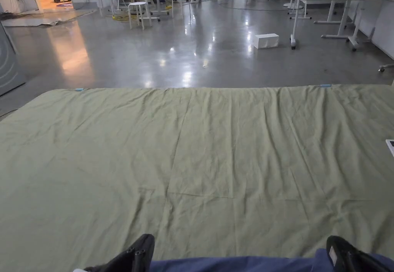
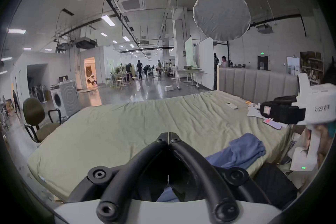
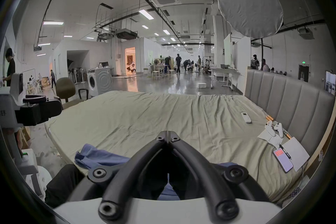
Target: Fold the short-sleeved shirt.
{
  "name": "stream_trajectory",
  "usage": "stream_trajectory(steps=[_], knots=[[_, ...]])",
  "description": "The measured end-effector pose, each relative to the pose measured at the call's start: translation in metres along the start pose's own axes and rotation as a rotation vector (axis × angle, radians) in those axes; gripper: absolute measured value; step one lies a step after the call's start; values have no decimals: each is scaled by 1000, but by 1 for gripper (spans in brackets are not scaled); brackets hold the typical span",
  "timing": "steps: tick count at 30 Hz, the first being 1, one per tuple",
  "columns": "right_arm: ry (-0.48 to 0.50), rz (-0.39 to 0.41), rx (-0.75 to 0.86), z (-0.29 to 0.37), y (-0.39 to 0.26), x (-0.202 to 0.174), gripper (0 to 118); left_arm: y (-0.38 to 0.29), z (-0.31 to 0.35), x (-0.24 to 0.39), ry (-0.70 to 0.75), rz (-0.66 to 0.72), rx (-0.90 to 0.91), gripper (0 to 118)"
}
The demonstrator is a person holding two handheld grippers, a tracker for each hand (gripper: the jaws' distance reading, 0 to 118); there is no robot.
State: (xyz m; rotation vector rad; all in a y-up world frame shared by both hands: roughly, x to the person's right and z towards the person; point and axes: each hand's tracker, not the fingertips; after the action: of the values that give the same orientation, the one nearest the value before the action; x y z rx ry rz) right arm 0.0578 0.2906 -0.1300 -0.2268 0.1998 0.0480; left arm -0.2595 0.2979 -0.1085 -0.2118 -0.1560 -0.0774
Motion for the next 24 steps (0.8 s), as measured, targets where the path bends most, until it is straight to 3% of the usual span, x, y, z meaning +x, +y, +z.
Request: stream_trajectory(steps=[5, 13, 22, 24], knots=[[26, -27, -30, 1, -4, -1, 0, -1, 6, -4, 0, -51, -6, 0], [3, -56, -31, 4, -6, 6, 0, -6, 5, -20, 7, 22, -29, 0], [-12, -48, -34, 3, -5, 8, 0, -16, 2, -33, 53, 1, -89, 0], [-12, -56, -47, 1, -7, 11, 0, -23, -2, -51, 103, 61, -156, 0]])
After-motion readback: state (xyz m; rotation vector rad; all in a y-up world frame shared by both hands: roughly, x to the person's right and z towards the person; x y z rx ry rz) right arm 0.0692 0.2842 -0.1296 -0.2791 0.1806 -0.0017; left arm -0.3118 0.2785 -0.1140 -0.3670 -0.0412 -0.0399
